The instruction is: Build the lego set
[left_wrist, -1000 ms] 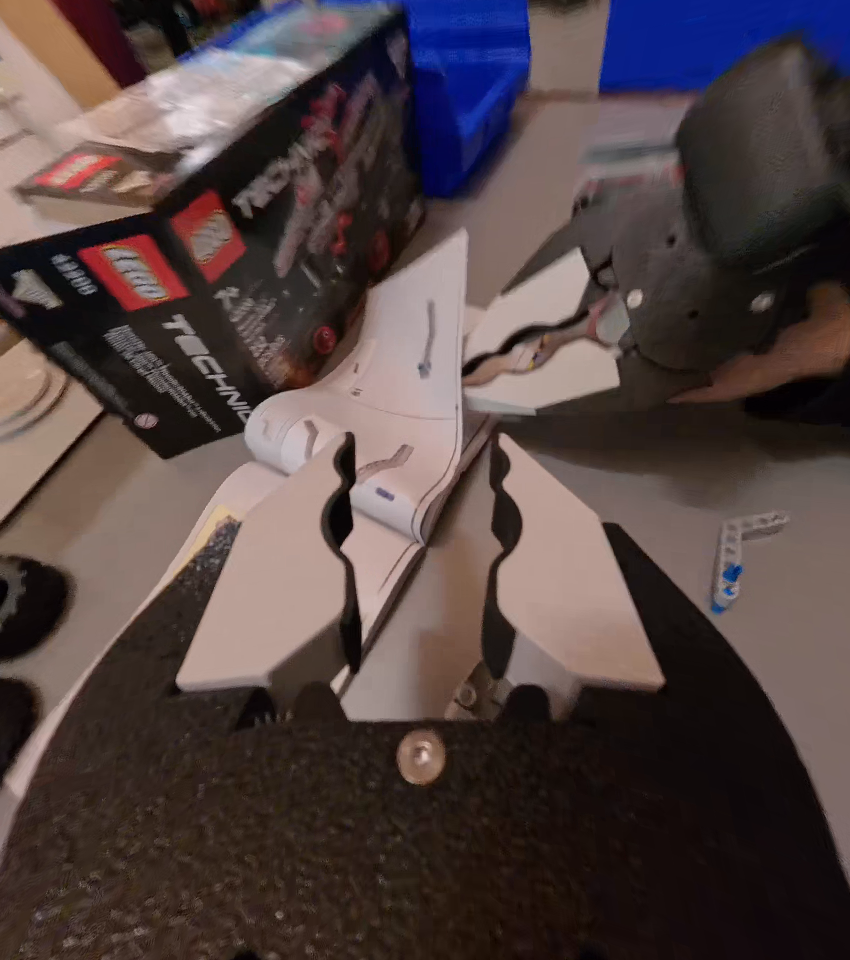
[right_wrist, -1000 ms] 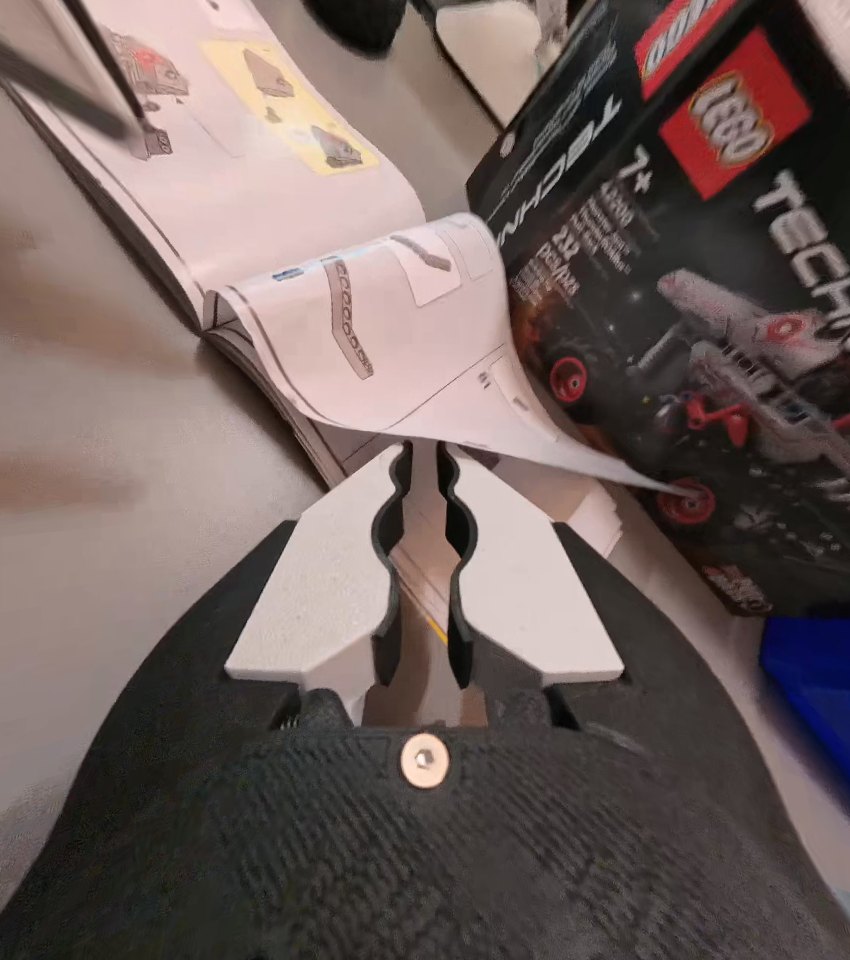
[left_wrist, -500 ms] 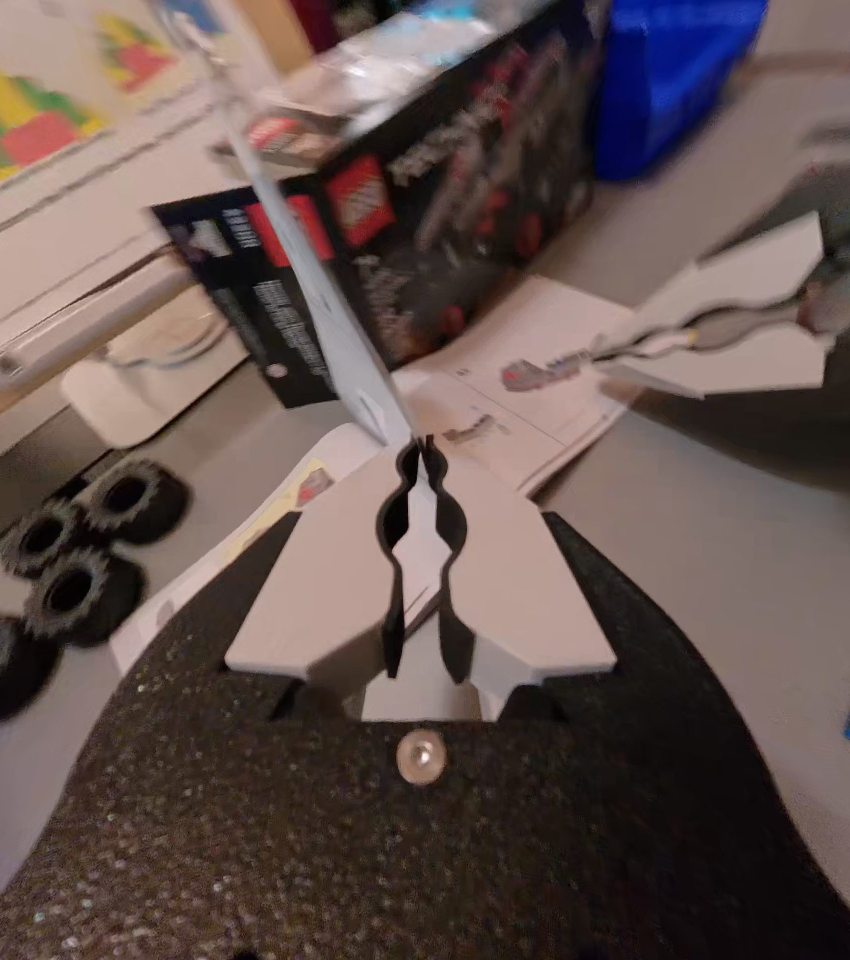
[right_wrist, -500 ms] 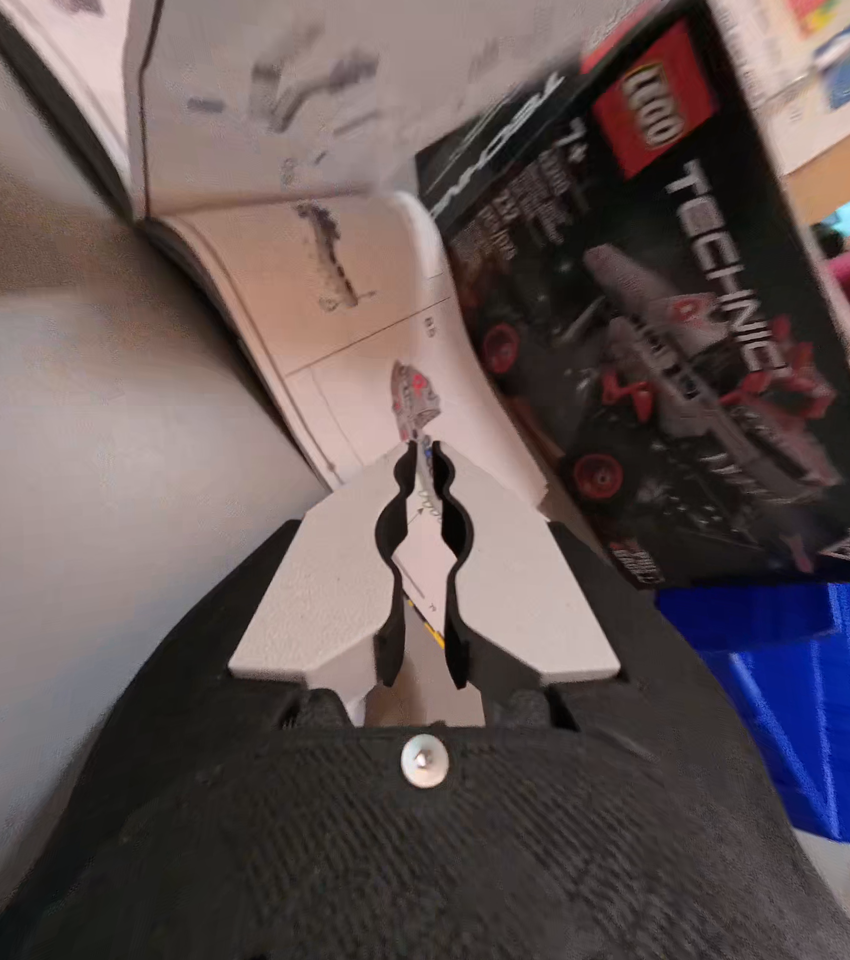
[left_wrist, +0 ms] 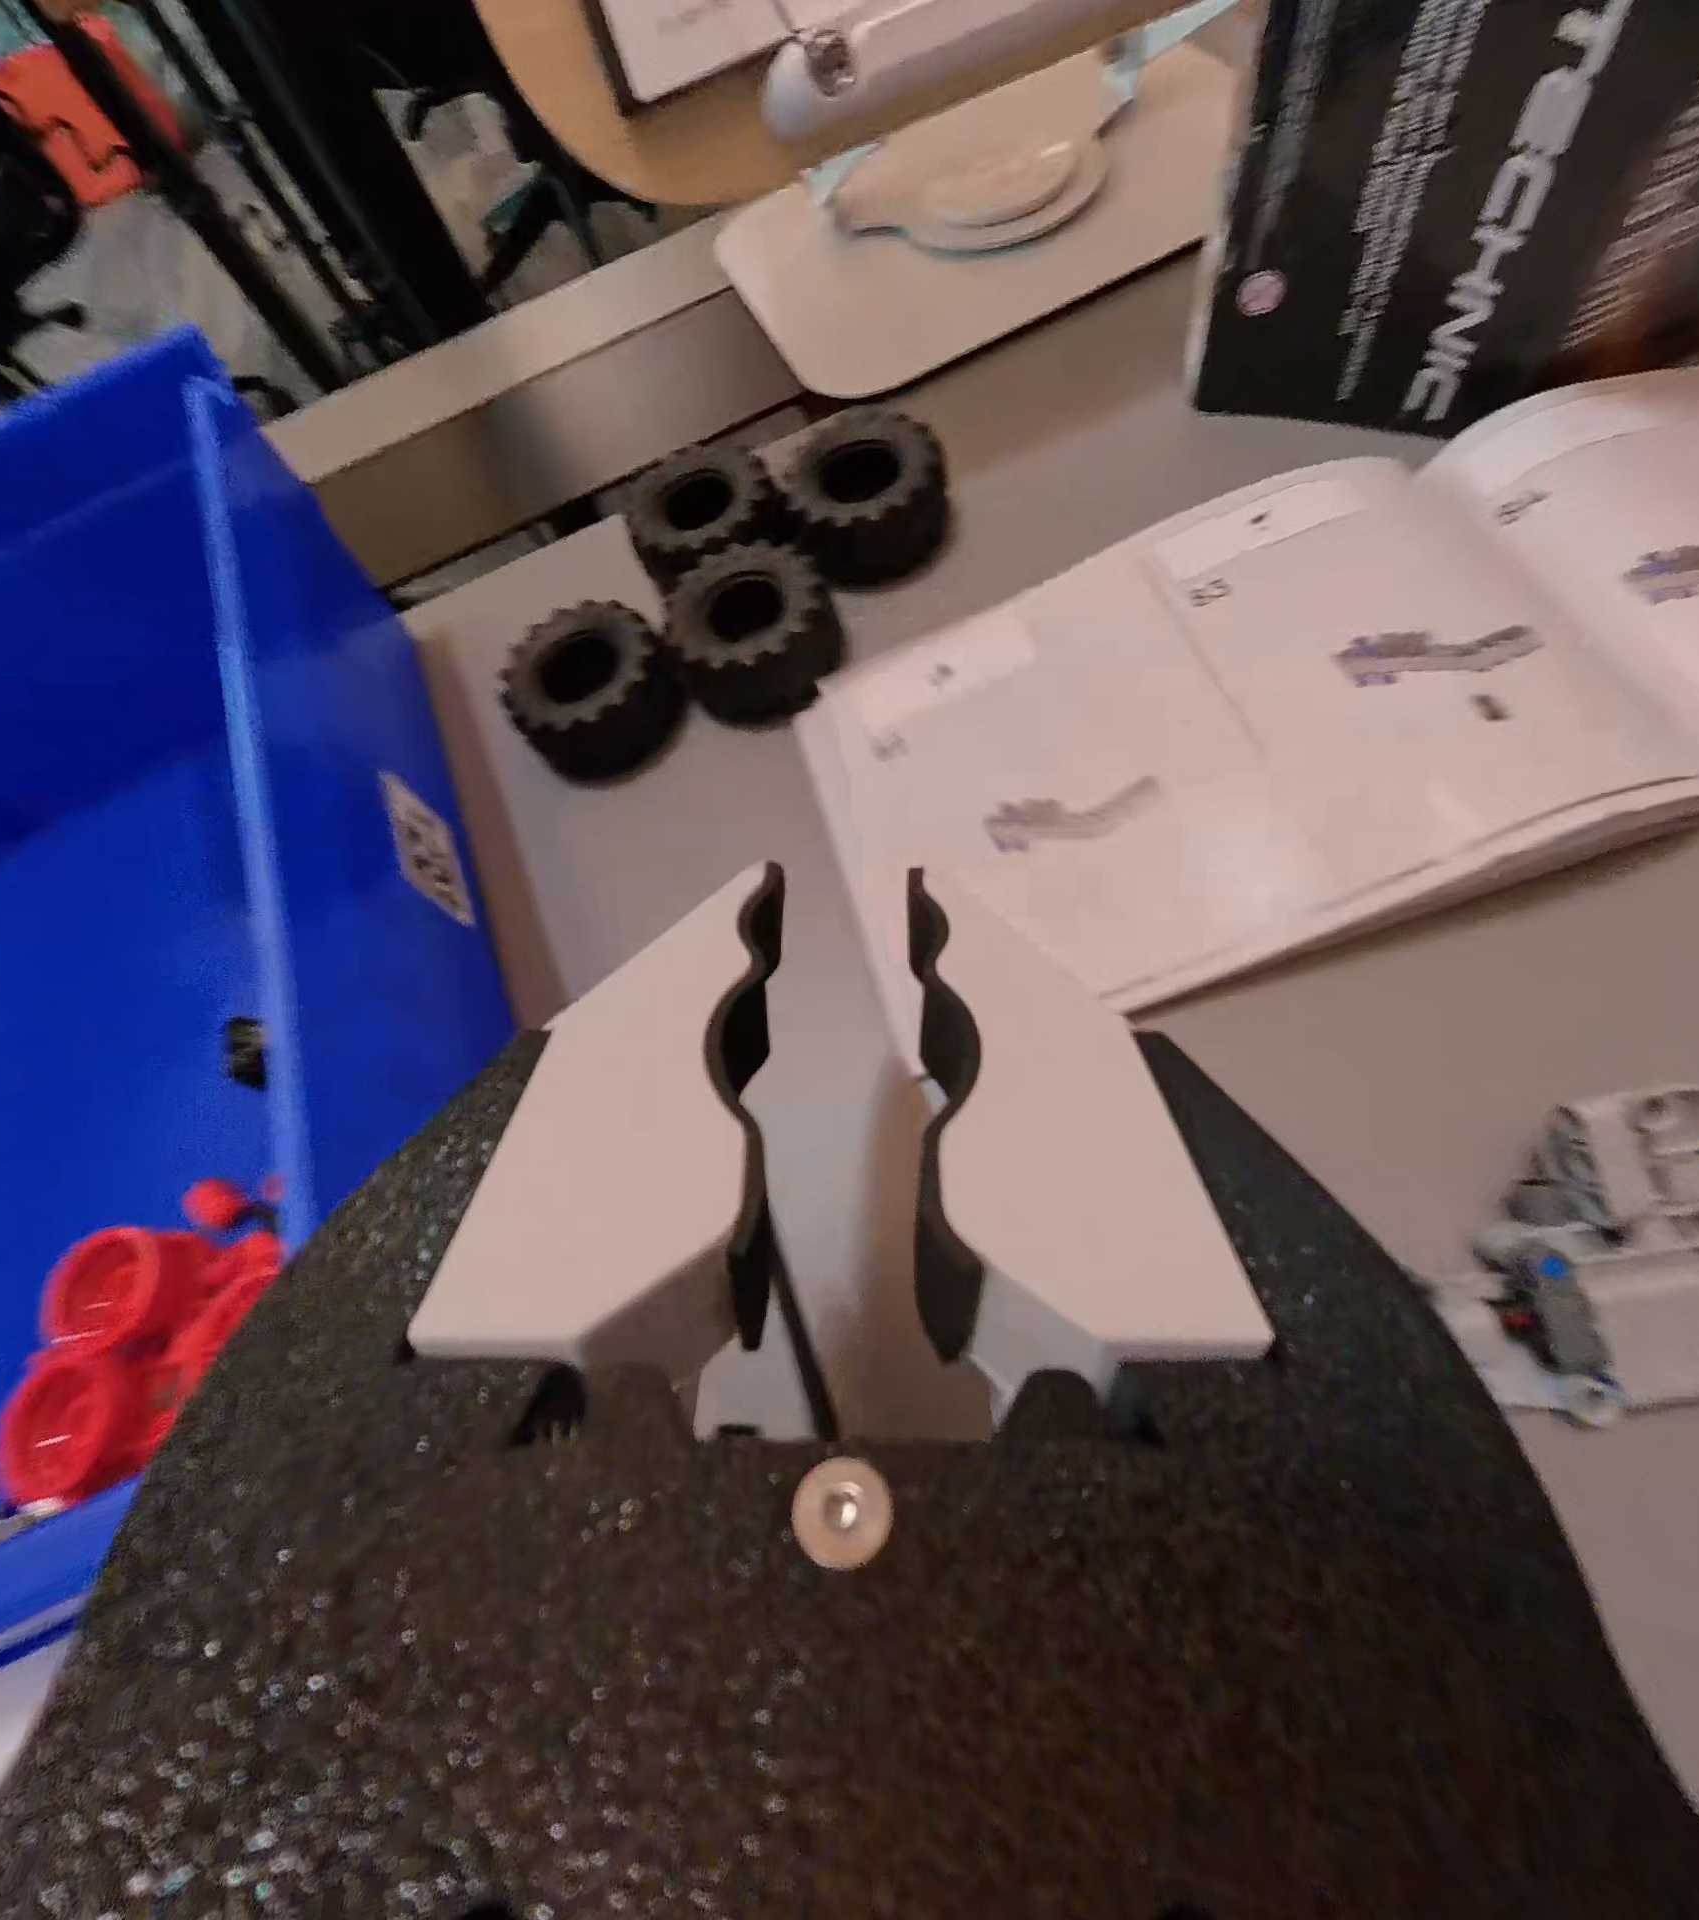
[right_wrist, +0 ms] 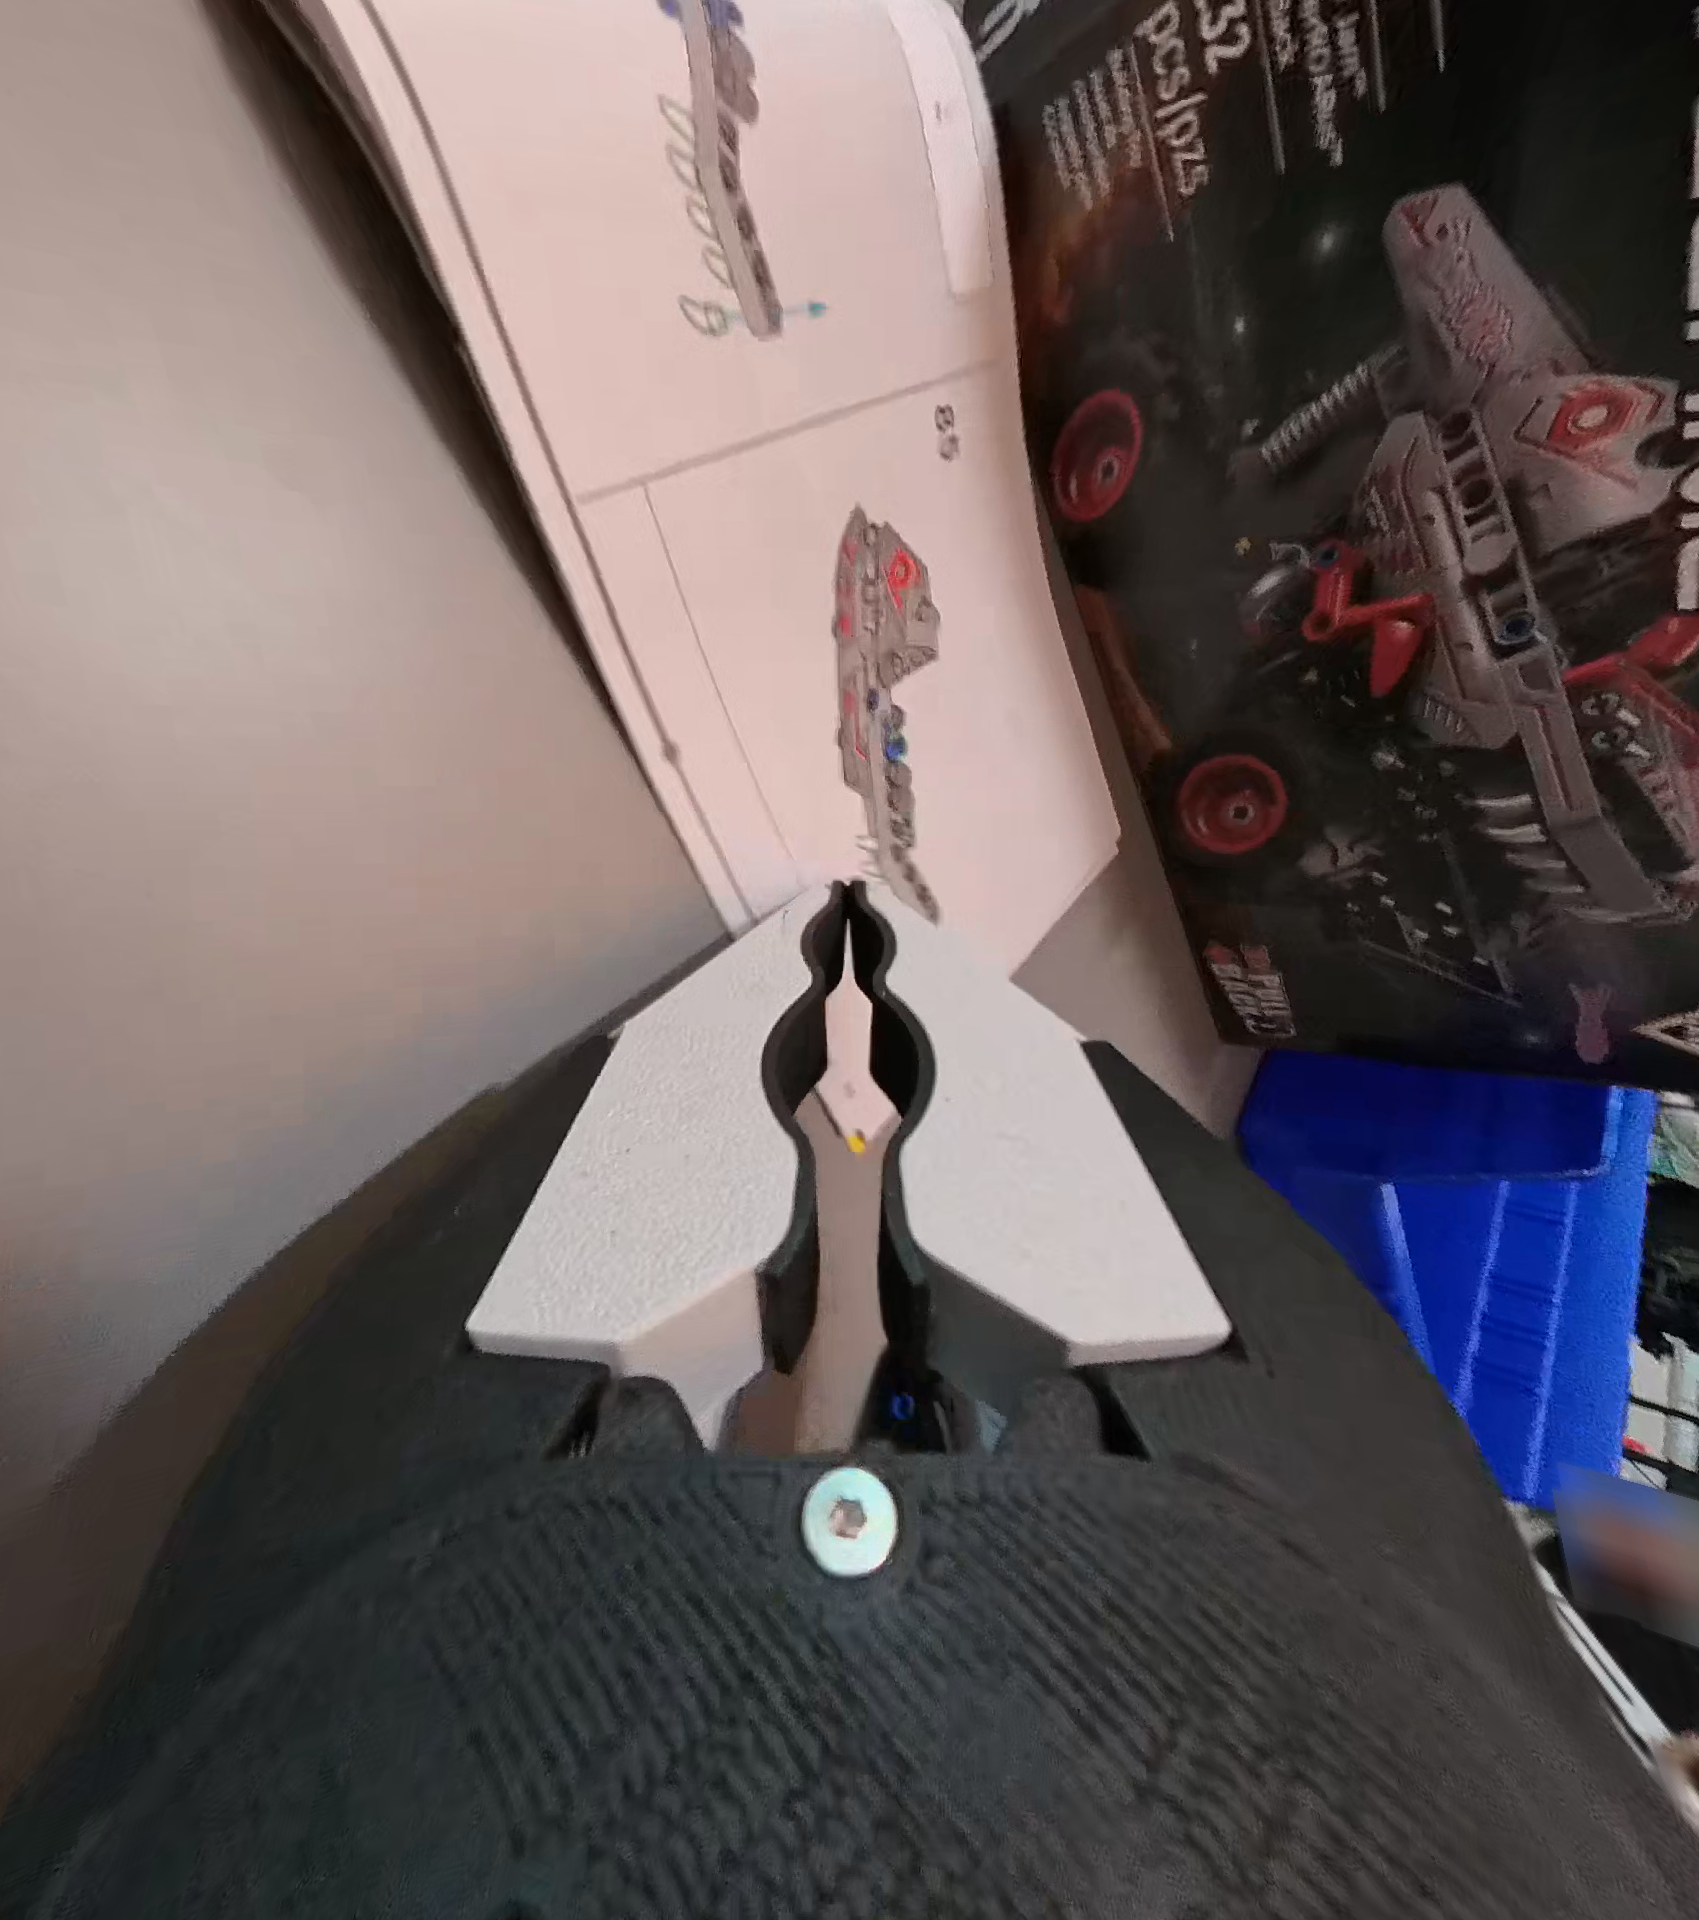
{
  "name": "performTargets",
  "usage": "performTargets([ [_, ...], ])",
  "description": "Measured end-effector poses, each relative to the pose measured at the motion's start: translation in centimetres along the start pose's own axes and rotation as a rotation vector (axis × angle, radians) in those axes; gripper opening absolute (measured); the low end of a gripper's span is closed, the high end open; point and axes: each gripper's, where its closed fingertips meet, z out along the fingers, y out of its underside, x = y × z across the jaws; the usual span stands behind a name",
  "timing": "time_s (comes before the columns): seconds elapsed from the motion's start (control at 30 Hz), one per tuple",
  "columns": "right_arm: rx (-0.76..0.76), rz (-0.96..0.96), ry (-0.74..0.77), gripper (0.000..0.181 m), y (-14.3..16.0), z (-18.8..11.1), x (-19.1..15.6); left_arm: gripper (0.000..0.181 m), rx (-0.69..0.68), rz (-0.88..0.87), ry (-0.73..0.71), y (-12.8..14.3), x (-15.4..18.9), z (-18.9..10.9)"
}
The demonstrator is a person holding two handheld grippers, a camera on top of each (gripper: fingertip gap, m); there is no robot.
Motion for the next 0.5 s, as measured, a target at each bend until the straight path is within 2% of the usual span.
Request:
performTargets([
  [0.03,0.004,-0.004,0.028,0.0,-0.3,-0.2,0.6,0.021,0.005,0.029,-0.019,-0.4,-0.4,0.0],
  [0.13,0.181,0.029,0.027,0.0,-4.7,-1.3,1.0,0.01,-0.003,0.148,0.167,-1.1,2.4,1.3],
  [0.23,0.382,0.016,-0.04,0.0,-10.1,-1.5,-0.4,0.0,-0.125,0.281,0.312,1.1,4.6,3.5],
  [0.3,0.43,-0.014,-0.056,0.0,-12.1,-1.0,-1.4,0.0,-0.186,0.296,0.373,2.6,5.4,4.4],
  [0.4,0.434,-0.023,-0.109,0.0,-13.2,0.0,-2.9,0.0,-0.218,0.257,0.406,3.8,5.8,4.5],
  [0.5,0.328,-0.079,-0.146,0.0,-11.4,1.6,-4.3,0.0,-0.223,0.212,0.422,4.1,5.9,4.0],
])
